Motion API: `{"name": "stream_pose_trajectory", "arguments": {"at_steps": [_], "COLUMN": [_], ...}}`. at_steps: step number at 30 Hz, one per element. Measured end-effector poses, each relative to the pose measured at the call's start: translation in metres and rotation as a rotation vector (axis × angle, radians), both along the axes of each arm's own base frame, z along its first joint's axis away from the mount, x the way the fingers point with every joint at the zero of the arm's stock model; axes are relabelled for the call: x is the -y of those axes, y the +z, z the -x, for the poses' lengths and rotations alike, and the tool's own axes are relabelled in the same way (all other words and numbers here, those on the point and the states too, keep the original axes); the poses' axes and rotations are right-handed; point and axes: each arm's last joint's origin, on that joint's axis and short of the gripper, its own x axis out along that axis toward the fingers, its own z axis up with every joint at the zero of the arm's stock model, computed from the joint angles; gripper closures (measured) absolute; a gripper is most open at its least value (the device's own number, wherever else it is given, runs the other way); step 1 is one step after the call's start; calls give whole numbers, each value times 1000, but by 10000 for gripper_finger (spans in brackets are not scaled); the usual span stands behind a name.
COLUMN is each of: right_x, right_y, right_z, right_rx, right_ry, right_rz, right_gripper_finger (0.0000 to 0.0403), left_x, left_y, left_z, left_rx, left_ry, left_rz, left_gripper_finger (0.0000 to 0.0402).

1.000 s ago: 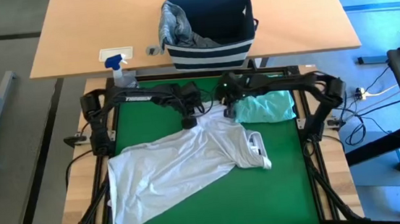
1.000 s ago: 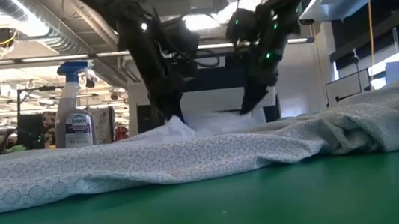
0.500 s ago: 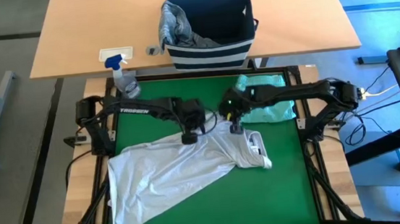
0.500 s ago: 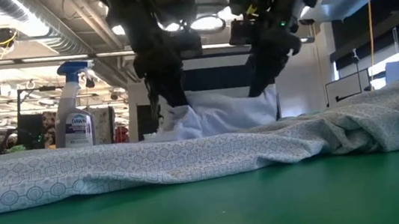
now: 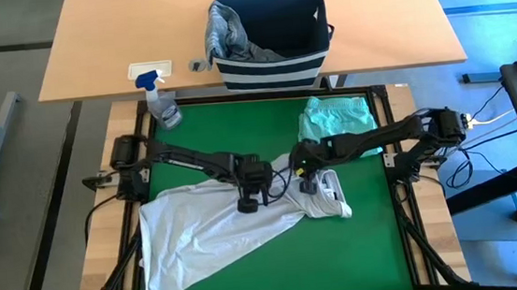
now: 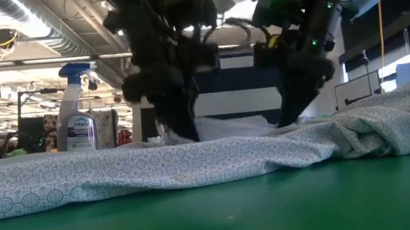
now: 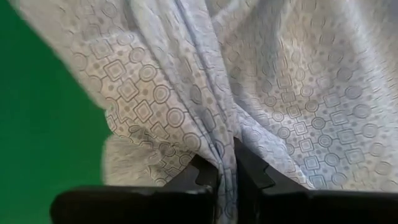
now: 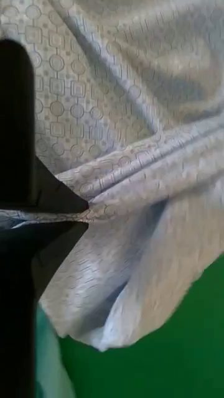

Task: Fold laundry
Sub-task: Fold the white polo shirt

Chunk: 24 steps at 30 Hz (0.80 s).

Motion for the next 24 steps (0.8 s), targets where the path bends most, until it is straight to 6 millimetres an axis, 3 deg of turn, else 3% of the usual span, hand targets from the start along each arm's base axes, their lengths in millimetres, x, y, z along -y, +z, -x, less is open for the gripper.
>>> {"name": "stream_pose_trajectory", "arguments": {"at_steps": [3,6,12,16,24], "right_x": [1,1,0,0,6], "right_y": [-2,6,46,68,72], "right_z": [2,1,-7,-15,-31], "right_rx": [-10,-51,-135,-94,103], "right_ry": [-63,-56,24,56,-33], "right_rz": [-12,-14,-46,-31,140], "right_gripper_finger": [345,302,228,208,204], "left_x": [2,3,5,7,2], "left_y": [-7,0,61,86,76], "left_z": [-1,0,-3,-8,-7], "left_rx": [-20,-40,-62,-39,-13], "left_ry": [16,21,45,53,176], "left_rz": [12,25,63,63,-37], "left_gripper_finger": [372,342,285,270,280]}}
